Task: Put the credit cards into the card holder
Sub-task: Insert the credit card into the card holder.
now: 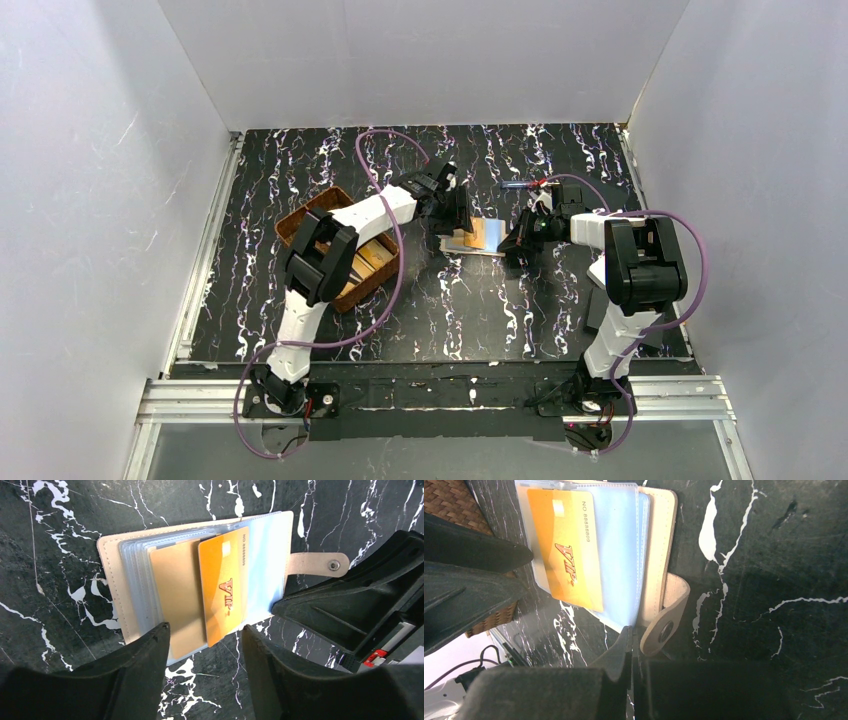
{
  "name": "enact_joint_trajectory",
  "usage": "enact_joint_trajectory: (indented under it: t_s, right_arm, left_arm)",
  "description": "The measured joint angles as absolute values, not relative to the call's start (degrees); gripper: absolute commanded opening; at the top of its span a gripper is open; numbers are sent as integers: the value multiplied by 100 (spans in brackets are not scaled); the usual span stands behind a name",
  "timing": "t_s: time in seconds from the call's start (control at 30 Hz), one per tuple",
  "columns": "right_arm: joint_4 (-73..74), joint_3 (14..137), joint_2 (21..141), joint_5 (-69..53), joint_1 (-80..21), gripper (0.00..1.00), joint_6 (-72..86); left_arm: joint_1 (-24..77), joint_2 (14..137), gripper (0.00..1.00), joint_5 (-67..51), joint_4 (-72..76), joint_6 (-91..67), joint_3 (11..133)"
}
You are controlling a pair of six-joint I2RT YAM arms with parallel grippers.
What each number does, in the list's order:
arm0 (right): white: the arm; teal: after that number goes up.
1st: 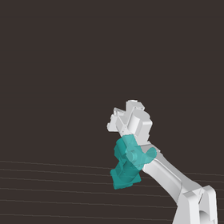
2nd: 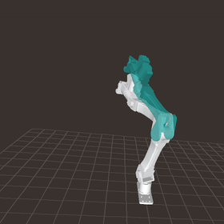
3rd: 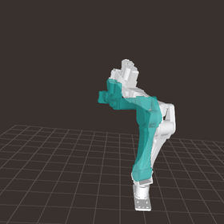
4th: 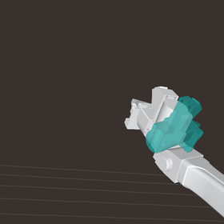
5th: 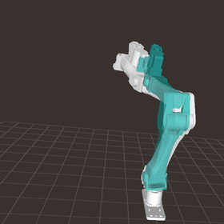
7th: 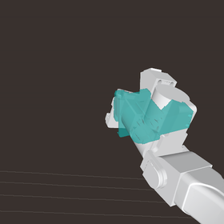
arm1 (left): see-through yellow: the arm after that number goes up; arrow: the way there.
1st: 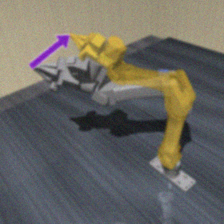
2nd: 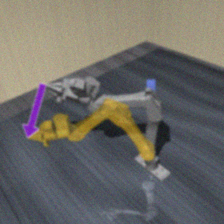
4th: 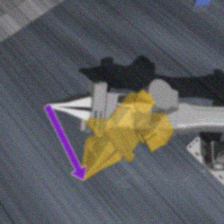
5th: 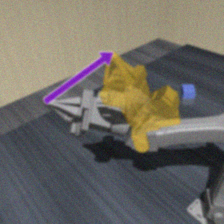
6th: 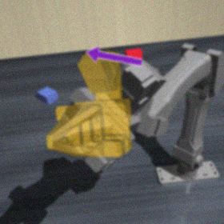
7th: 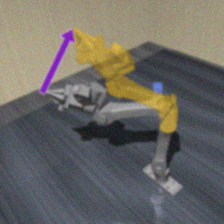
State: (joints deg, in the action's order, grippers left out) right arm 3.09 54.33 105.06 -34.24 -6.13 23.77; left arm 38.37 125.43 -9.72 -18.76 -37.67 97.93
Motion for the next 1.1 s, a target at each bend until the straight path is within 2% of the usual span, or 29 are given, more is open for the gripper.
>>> enact_joint_trajectory:
  t_s: [0.13, 0.23, 0.33, 0.4, 0.63, 0.9, 1.0, 1.1]
  right_arm:
    - [311, 5433, 10506, -3424, -613, 1, 2377]
    - [311, 5433, 10506, -3426, -613, 1, 2375]
    - [311, 5433, 10506, -3426, -613, 1, 2375]
    - [311, 5433, 10506, -3426, -613, 1, 2373]
    - [311, 5433, 10506, -3428, -613, 1, 2373]
    - [311, 5433, 10506, -3428, -613, 1, 2359]
    - [314, 5433, 10506, -3428, -613, 1, 2359]
    - [311, 5433, 10506, -3428, -615, 1, 2357]
  left_arm:
    - [3824, 12615, 41, -1015, -1907, -3730, 9841]
    - [3824, 12632, 41, -1028, -1900, -3699, 9841]
    - [3844, 12632, 50, -1002, -1896, -3647, 9841]
    - [3870, 12632, 51, -978, -1885, -3612, 9852]
    - [3972, 12615, 38, -696, -1973, -3420, 9907]
    - [4016, 12617, 42, -661, -2150, -3336, 10055]
    - [4036, 12617, 37, -631, -2150, -3323, 10057]
    - [4045, 12639, 37, -644, -2167, -3319, 10099]
